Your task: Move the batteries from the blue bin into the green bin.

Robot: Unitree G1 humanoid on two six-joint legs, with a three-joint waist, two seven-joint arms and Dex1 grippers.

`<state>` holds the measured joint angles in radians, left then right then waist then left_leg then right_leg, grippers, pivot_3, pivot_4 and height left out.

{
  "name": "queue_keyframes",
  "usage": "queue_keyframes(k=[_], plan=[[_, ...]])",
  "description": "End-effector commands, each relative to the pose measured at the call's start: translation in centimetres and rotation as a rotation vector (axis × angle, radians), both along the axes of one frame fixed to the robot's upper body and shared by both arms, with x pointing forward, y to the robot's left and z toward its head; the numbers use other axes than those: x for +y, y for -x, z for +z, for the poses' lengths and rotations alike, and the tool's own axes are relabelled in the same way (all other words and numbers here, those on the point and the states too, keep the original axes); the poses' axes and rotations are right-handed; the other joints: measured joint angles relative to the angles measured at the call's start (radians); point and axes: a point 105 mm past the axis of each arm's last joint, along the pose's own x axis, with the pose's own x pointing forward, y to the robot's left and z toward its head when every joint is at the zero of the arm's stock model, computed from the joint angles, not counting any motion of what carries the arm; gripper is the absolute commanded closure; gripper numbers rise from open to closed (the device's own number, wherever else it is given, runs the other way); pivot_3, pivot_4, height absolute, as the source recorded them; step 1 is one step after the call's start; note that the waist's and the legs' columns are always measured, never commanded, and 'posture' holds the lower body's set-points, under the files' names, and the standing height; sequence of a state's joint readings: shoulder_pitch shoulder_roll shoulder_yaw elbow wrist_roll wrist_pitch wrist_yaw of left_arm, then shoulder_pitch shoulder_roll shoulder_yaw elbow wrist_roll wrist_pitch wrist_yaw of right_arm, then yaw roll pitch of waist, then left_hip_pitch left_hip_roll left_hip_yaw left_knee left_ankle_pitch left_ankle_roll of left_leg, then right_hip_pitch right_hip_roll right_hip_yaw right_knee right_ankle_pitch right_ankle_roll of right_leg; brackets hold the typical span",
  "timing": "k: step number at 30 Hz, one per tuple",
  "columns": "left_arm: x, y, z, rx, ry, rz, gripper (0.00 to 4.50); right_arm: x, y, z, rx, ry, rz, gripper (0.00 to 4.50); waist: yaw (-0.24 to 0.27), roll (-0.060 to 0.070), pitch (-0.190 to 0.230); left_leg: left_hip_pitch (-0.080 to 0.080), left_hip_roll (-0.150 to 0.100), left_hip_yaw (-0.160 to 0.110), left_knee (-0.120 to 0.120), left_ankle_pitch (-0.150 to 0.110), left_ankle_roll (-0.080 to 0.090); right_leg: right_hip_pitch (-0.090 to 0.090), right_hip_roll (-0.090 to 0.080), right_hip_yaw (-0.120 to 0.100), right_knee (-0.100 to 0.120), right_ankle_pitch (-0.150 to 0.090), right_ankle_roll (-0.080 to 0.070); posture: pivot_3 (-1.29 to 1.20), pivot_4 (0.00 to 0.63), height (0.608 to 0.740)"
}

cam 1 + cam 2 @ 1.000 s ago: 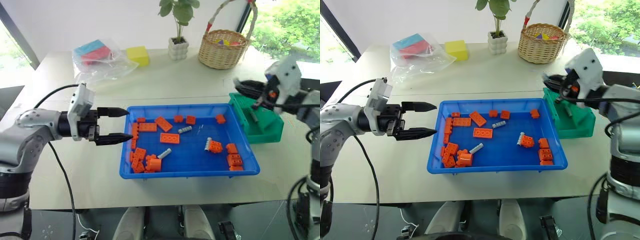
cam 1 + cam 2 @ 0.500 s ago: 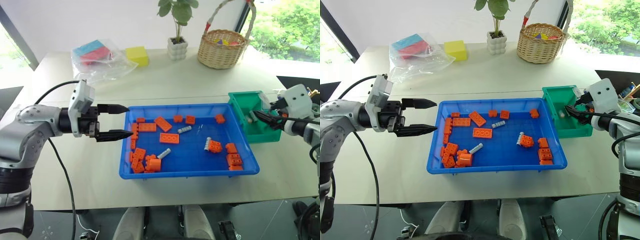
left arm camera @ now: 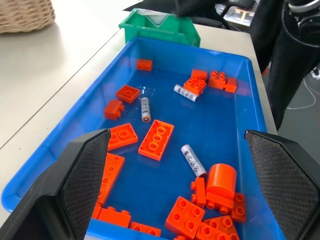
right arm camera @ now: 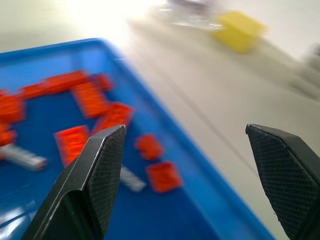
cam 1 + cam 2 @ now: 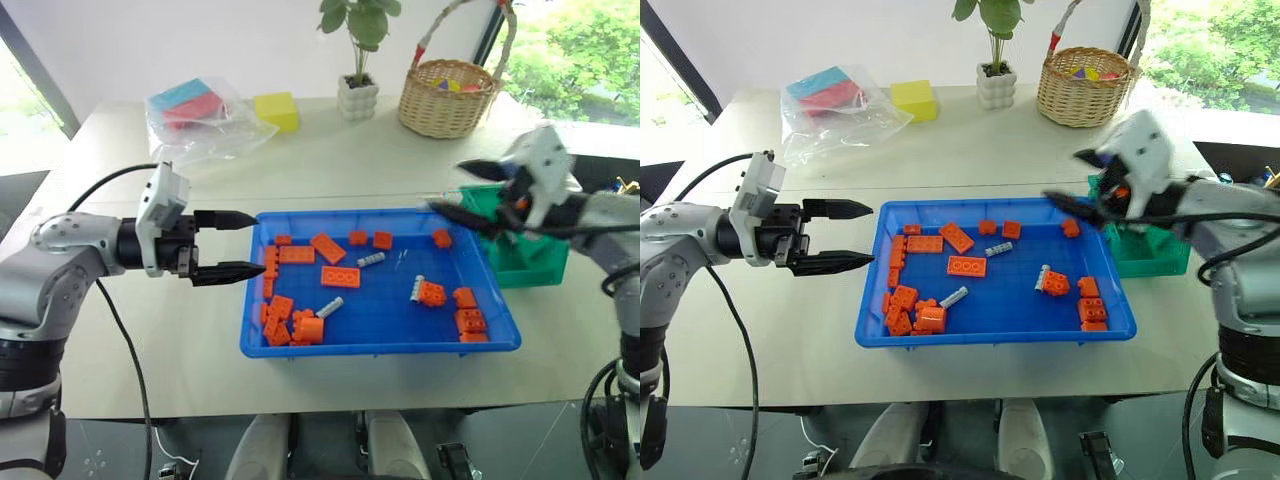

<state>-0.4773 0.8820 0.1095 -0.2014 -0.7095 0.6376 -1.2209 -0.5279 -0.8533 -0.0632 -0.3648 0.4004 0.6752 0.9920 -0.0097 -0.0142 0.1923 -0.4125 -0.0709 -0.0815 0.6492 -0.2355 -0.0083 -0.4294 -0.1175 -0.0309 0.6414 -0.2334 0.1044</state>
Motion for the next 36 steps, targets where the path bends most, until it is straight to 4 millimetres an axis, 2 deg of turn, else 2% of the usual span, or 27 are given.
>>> queue_keyframes(k=[1,6,8,14,18,26,30,34,36], plan=[[-0.1,-0.2,1.3,-0.064,0.004,-0.013,0.00,2.4,0.6,-1.4,-0.014,0.183,0.237,0.57,-0.002,0.000,0.000,0.000,0.000,0.000,0.000,0.000,0.000,0.000,0.000,0.000,-0.001,0.000,0.000,0.00,0.150,0.702],[-0.1,-0.2,1.6,-0.079,0.003,-0.013,0.00,4.3,0.1,-6.1,0.065,0.444,0.488,0.57,-0.007,0.000,0.000,0.001,0.000,0.000,0.000,0.000,0.000,0.001,0.001,0.000,-0.002,0.000,0.000,0.00,0.150,0.702],[0.0,-0.1,1.6,-0.081,0.002,-0.009,0.00,5.0,-0.2,-7.2,0.070,0.489,0.551,0.57,-0.008,0.000,0.000,0.001,0.000,0.000,-0.001,0.000,0.000,0.001,0.002,0.000,-0.002,0.000,0.000,0.00,0.150,0.702],[0.4,0.4,1.6,-0.081,-0.004,0.016,0.00,8.0,-0.8,-9.2,0.062,0.526,0.696,0.57,-0.009,0.000,0.000,0.001,0.000,0.000,-0.001,0.000,0.000,0.000,0.002,0.000,-0.002,0.000,0.001,0.00,0.150,0.702],[0.7,0.8,1.5,-0.080,-0.009,0.034,0.00,9.7,-0.9,-9.4,0.056,0.514,0.753,0.57,-0.006,0.000,0.000,0.001,0.000,-0.001,-0.001,0.000,0.000,0.000,0.003,0.000,-0.002,0.000,0.000,0.00,0.150,0.702],[0.8,0.9,1.7,-0.086,-0.006,0.055,0.00,9.8,-0.5,-11.4,0.076,0.534,0.793,0.57,-0.005,0.000,0.000,0.001,-0.001,-0.001,-0.001,0.000,-0.001,0.001,0.003,0.000,-0.001,0.001,0.001,0.00,0.150,0.702],[0.8,0.9,1.8,-0.088,-0.003,0.054,0.00,9.5,-0.5,-11.9,0.089,0.537,0.788,2.35,-0.005,0.000,0.000,0.001,-0.001,-0.001,-0.001,0.000,-0.001,0.000,0.003,0.000,0.000,0.001,0.000,0.00,0.150,0.702],[0.6,0.6,2.0,-0.092,0.002,0.047,0.00,9.5,-0.5,-11.8,0.086,0.528,0.779,4.41,-0.007,0.000,0.000,0.002,-0.001,-0.001,-0.001,0.000,-0.001,0.000,0.003,0.000,0.001,0.001,0.000,0.00,0.150,0.702],[0.5,0.4,2.1,-0.094,0.004,0.043,0.00,9.6,-0.5,-11.4,0.081,0.512,0.765,4.45,-0.007,0.000,0.000,0.002,-0.001,-0.001,-0.001,0.000,-0.001,0.000,0.003,0.000,0.002,0.000,0.000,0.00,0.150,0.702]])
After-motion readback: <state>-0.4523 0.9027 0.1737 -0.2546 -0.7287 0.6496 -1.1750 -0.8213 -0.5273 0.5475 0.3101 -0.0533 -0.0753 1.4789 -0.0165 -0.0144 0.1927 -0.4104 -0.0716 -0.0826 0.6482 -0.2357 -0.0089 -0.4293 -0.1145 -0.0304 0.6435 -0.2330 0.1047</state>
